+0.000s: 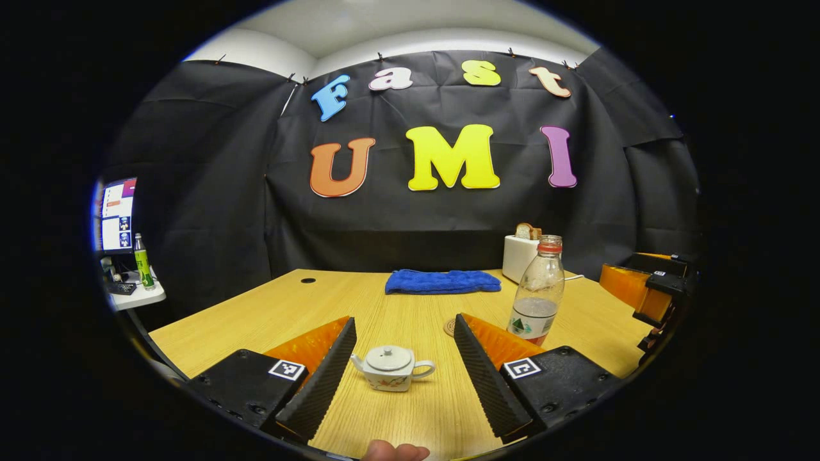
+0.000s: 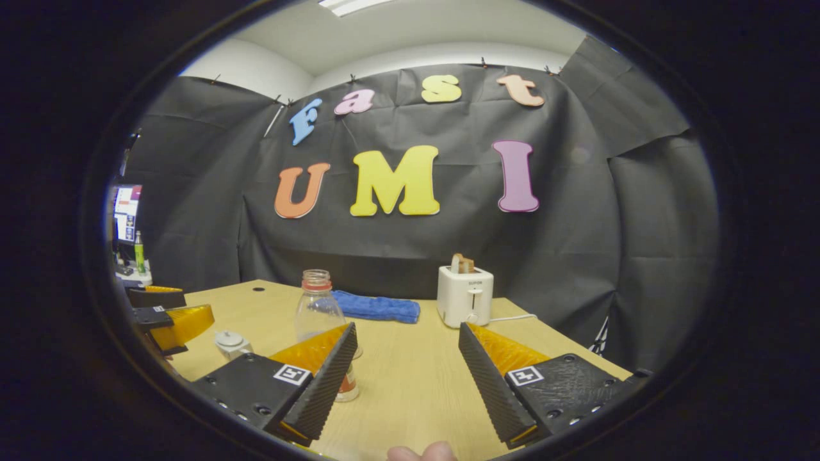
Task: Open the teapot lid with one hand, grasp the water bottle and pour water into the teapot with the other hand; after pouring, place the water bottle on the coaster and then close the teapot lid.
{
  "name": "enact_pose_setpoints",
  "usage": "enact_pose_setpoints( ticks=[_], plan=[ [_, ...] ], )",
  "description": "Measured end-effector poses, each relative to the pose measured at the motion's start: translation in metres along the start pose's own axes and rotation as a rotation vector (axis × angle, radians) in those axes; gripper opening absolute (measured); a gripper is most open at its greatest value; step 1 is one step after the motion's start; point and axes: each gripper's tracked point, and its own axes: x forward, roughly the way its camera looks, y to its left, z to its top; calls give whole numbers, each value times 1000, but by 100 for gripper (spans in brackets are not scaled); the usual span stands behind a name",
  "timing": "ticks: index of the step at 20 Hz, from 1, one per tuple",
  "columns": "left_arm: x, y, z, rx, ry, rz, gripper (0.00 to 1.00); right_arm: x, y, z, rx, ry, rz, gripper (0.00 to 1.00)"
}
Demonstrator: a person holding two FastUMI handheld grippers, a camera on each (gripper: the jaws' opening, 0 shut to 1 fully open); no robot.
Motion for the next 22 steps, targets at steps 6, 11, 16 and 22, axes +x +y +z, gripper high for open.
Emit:
enact_pose_setpoints(
  ticks=[6, 11, 16, 22],
  plan=[
    [23, 8, -31, 18, 125, -27, 96, 5, -15, -14, -8, 33, -34, 95],
    [41, 14, -45, 32, 207, -41, 72, 10, -26, -21, 4, 56, -55, 95],
    [52, 15, -58, 65, 285, -58, 58, 15, -31, -26, 13, 68, -64, 95],
    [56, 22, -60, 51, 284, -31, 21, 15, -7, -31, 43, 80, 58, 97]
  ],
)
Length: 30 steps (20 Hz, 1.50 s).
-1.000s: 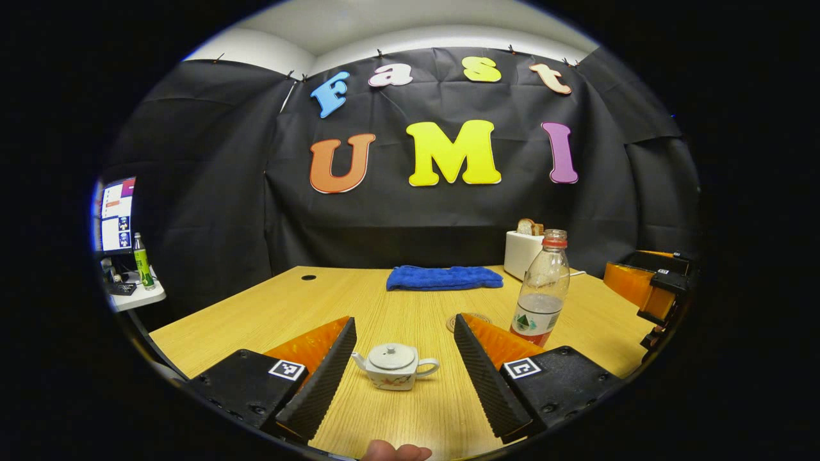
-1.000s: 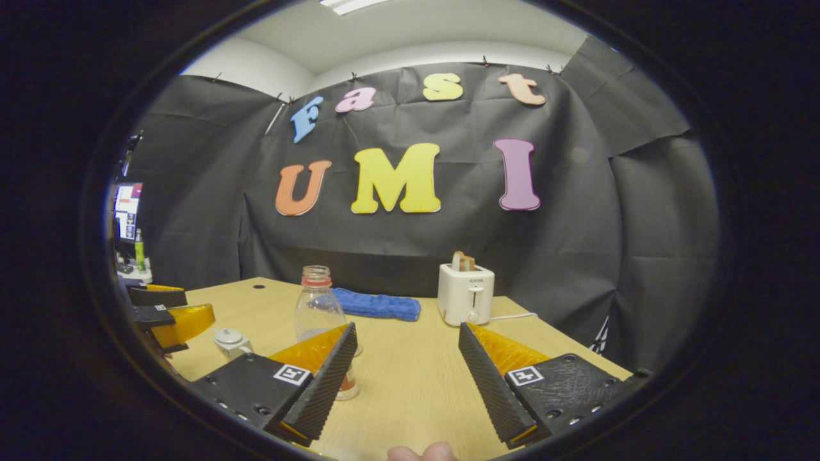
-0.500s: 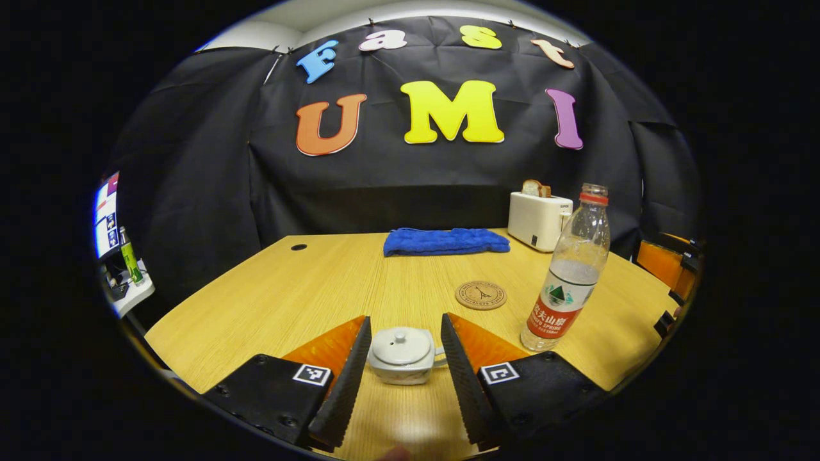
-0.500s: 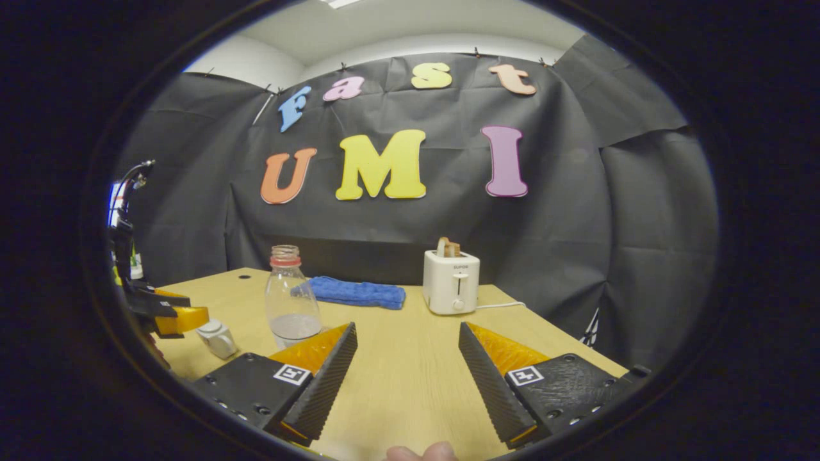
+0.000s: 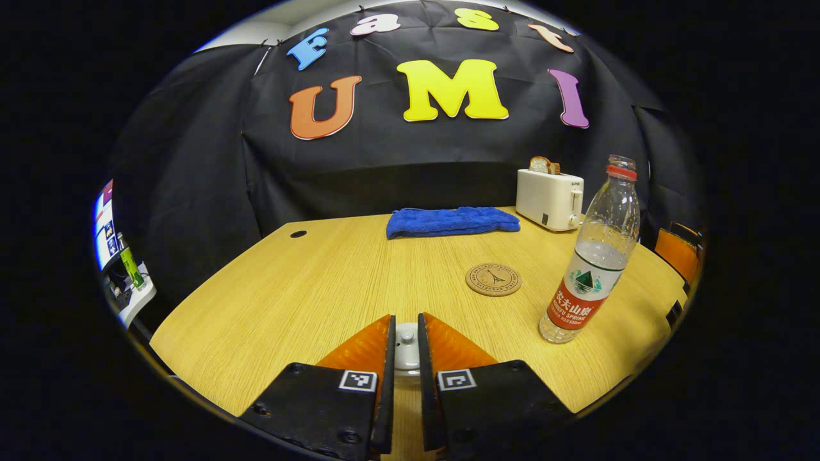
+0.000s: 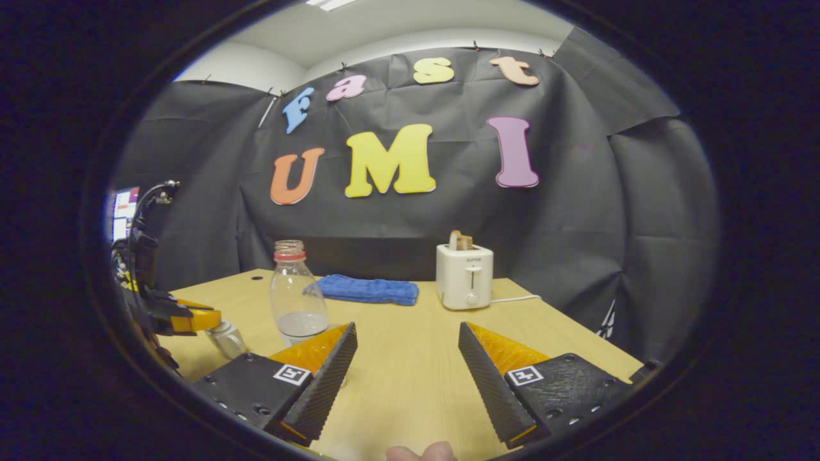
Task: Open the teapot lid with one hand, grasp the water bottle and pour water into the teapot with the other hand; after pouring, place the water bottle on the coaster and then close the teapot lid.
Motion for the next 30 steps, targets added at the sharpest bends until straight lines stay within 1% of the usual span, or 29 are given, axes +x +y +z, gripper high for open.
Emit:
enact_pose_setpoints(
  ticks=[1, 3, 5, 7, 9, 11, 12, 14, 19, 20, 21, 23, 24, 25, 26, 27, 28, 30],
  plan=[
    [1, -2, 0, -8, -8, -8, 11, 0, 7, -4, -3, 9, 32, 97],
    [1, -1, 3, -12, -23, -18, 6, -2, 25, -9, -6, 20, 96, 97],
    [-1, 2, 7, -13, -41, -13, 4, -5, 40, -13, -16, 23, 144, 94],
    [-11, 5, 23, -7, -86, -7, 4, -5, 53, -17, -37, 27, 177, 95],
    [-22, 3, 35, -11, -123, -20, 4, 0, 62, -23, -55, 41, 194, 97],
    [-33, 2, 43, -31, -155, -30, 4, 8, 75, -31, -59, 64, 217, 95],
    [-40, 4, 45, -44, -169, -30, 4, 14, 80, -34, -65, 75, 221, 97],
    [-50, 6, 48, -59, -188, -25, 4, 27, 87, -37, -79, 91, 218, 97],
    [-65, 22, 45, -94, -210, -4, 4, 51, 100, -30, -45, 84, 198, 98],
    [-68, 26, 43, -101, -213, -1, 4, 53, 101, -28, -38, 84, 194, 96],
    [-68, 29, 41, -105, -217, 5, 4, 55, 103, -29, -35, 89, 193, 98],
    [-69, 36, 39, -114, -222, 7, 4, 57, 105, -33, -46, 112, 187, 89],
    [-69, 37, 38, -117, -223, 4, 4, 58, 107, -34, -53, 122, 186, 81],
    [-70, 38, 38, -115, -225, 2, 4, 58, 109, -31, -70, 121, 190, 77],
    [-70, 41, 38, -114, -226, -1, 4, 59, 112, -28, -117, 118, 196, 74],
    [-70, 43, 38, -112, -226, -4, 4, 60, 113, -20, -184, 100, 191, 73],
    [-70, 47, 38, -110, -227, -6, 4, 62, 113, -12, -281, 84, 172, 70],
    [-70, 51, 37, -116, -226, -11, 4, 68, 116, 0, -463, 32, 146, 71]
  ],
)
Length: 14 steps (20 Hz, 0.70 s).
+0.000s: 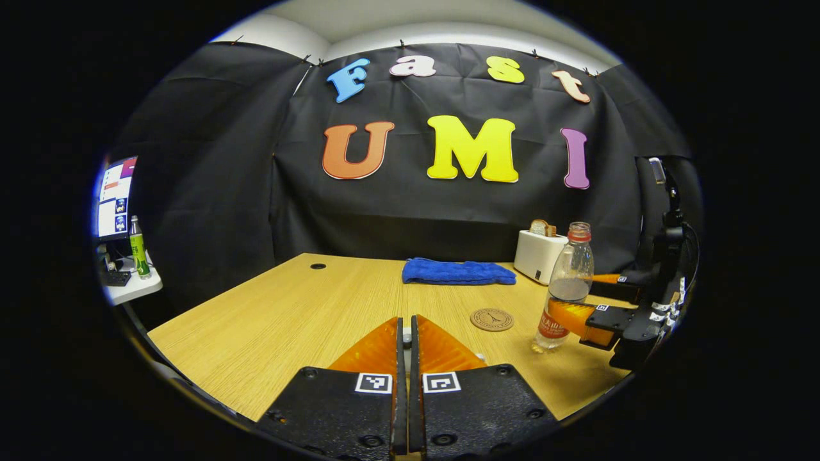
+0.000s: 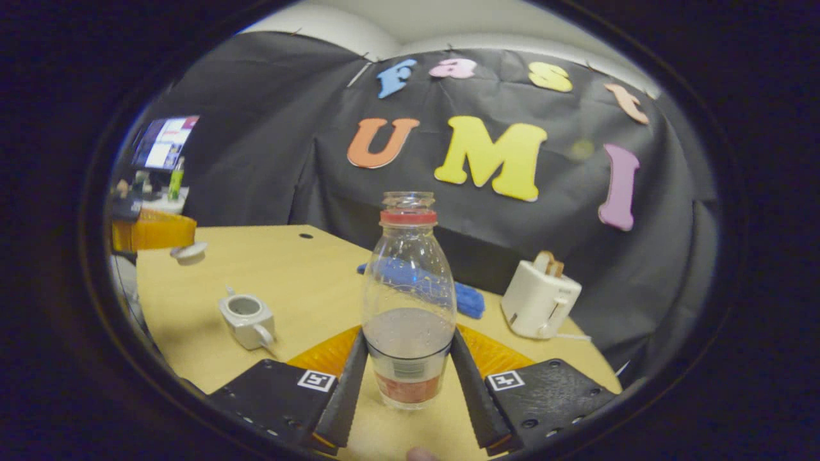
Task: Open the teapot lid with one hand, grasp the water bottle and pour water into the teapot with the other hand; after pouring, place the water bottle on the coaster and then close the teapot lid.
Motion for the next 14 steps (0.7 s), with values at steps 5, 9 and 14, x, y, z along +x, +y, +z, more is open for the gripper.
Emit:
enact_pose_setpoints(
  ticks=[5, 9, 14],
  plan=[
    [-4, 16, 0, -25, -11, 8, 4, 16, 18, 13, -344, -27, -21, 71],
    [-8, 28, 3, -30, -18, 19, 4, 23, 39, 10, -574, -59, -25, 71],
    [-13, 44, 6, -27, -28, 37, 4, 34, 50, 1, -851, -80, -47, 71]
  ],
)
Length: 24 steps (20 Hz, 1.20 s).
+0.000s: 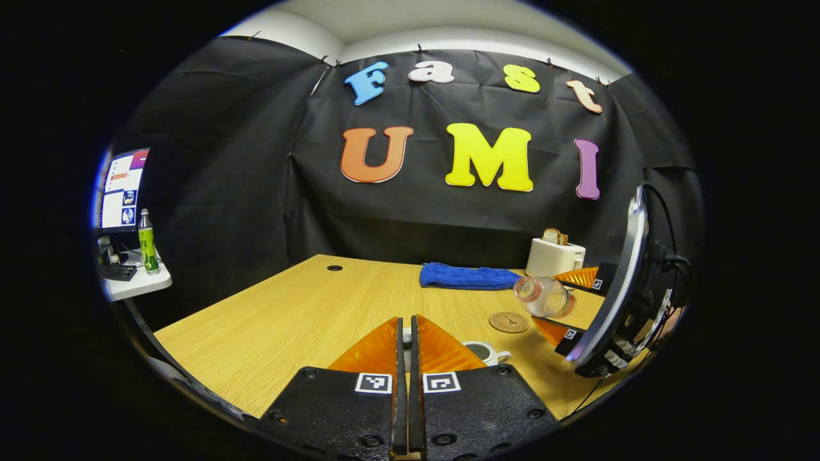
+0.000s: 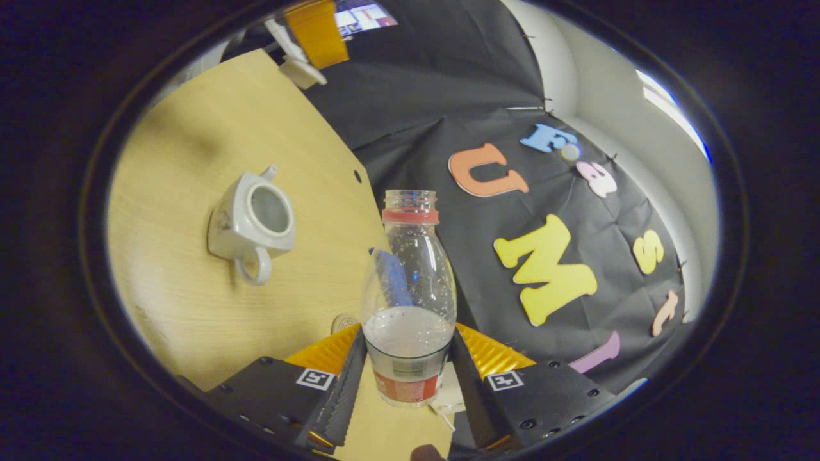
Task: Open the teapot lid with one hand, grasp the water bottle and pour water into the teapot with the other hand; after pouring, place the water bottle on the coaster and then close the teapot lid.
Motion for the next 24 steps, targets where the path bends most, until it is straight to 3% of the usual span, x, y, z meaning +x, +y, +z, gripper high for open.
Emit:
enact_pose_setpoints(
  ticks=[10, 24],
  plan=[
    [-5, 10, -2, 12, -4, 12, 4, 11, 9, 10, -353, -57, -24, 72],
    [-11, 22, 0, 3, -16, 25, 4, 11, 12, 21, -633, -82, -49, 71]
  ],
)
